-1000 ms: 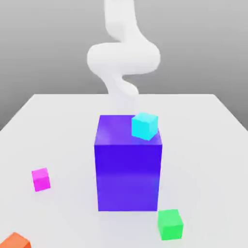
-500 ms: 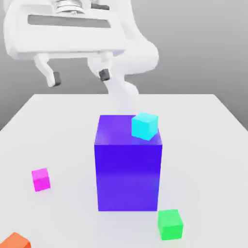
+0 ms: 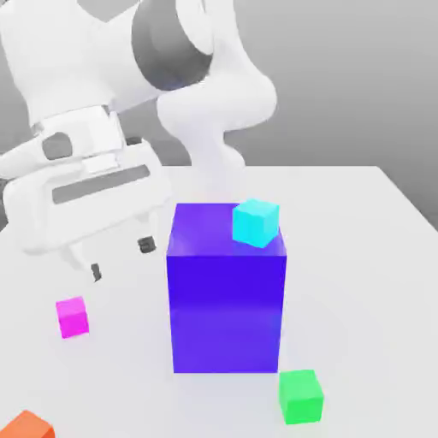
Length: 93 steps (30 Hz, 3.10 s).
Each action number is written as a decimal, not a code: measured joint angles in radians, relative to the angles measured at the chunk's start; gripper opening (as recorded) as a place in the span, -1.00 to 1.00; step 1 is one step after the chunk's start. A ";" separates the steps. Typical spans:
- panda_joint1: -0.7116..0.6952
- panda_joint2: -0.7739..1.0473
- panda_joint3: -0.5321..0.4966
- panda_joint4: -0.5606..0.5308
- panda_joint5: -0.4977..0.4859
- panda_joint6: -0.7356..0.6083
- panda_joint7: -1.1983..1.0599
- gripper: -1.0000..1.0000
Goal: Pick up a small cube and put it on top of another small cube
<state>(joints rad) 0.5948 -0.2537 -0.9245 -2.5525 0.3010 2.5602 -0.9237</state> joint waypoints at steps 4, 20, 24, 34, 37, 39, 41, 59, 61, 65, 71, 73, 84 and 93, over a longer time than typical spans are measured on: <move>0.052 0.062 -0.085 -0.023 0.056 0.022 -0.185 0.00; 0.017 0.357 -0.165 -0.107 0.353 0.079 -0.975 0.00; -0.033 0.396 -0.150 -0.134 0.358 0.114 -1.124 0.00; -0.097 0.433 -0.205 -0.214 0.235 0.238 -1.392 0.00; -0.195 0.477 -0.096 -0.199 0.318 0.263 -1.477 0.00; -0.271 0.515 -0.003 -0.182 0.402 0.276 -1.543 0.00; -0.350 0.554 0.094 -0.163 0.489 0.290 -1.609 0.00; -0.336 0.557 0.081 -0.162 0.501 0.286 -1.618 -1.00; -0.253 0.520 -0.019 -0.181 0.416 0.271 -1.554 -1.00; -0.081 0.462 -0.214 -0.207 0.273 0.241 -1.442 -1.00; 0.127 0.500 -0.191 -0.107 0.198 0.180 -1.300 -1.00; 0.193 0.498 -0.181 -0.086 0.171 0.165 -1.261 -1.00; 0.543 0.480 -0.116 0.027 0.016 0.078 -1.042 -1.00; 0.659 0.445 -0.035 0.031 0.001 0.058 -1.021 -1.00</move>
<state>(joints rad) 1.2541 0.1913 -0.9598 -2.5214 0.3025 2.6180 -1.9442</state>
